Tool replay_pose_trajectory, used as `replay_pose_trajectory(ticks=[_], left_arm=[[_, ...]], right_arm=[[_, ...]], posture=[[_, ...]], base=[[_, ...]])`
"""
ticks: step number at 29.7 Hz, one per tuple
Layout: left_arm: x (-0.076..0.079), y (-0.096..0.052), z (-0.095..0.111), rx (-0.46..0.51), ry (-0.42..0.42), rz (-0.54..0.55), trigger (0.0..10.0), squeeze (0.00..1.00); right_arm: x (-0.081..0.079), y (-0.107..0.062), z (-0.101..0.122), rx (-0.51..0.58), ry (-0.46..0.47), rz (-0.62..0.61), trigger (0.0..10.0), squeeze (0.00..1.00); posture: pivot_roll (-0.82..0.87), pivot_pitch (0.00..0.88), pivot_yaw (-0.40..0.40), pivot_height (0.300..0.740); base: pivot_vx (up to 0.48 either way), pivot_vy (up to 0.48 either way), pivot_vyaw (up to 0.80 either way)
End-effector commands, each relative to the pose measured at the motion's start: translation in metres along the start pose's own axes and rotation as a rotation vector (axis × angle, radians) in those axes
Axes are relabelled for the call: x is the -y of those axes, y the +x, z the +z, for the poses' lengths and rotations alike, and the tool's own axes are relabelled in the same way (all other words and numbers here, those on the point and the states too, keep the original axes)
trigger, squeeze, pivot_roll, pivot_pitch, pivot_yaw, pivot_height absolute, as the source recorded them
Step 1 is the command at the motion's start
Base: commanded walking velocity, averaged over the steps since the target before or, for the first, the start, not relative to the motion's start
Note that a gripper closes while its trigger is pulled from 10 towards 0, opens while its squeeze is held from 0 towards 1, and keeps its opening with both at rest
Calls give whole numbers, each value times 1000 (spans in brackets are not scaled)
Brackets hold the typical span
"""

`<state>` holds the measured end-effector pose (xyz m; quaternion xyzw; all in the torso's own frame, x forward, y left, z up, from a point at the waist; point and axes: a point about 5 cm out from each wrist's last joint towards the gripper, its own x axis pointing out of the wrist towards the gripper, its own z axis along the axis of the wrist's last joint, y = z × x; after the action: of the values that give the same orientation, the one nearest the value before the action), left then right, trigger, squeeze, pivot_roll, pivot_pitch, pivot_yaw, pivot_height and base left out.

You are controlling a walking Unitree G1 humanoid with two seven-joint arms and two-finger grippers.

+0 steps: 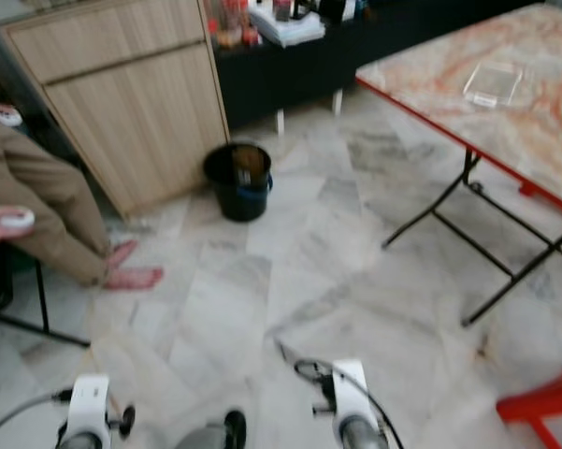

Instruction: Picking trash to rubbish bin

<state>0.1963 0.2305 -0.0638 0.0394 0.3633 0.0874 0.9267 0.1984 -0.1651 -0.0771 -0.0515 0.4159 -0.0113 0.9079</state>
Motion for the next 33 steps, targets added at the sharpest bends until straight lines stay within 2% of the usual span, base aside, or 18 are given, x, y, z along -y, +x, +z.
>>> replay_pose_trajectory(ticks=[1, 19, 33], left_arm=[[-3, -1, -4, -14, 16, 9, 10000, 0], [-5, -1, -4, -13, 24, 16, 10000, 0], [-3, 0, 0, -1, 22, 10, 10000, 0]], right_arm=[[-4, 0, -1, -11, 5, 11, 10000, 0], [-4, -1, -4, -14, 24, 15, 10000, 0], [-7, -1, -2, -5, -3, 27, 10000, 0]], posture=[[108, 159, 20, 740], [109, 161, 22, 740], [111, 164, 19, 740]], base=[[322, 0, 0], [374, 0, 0], [402, 0, 0]])
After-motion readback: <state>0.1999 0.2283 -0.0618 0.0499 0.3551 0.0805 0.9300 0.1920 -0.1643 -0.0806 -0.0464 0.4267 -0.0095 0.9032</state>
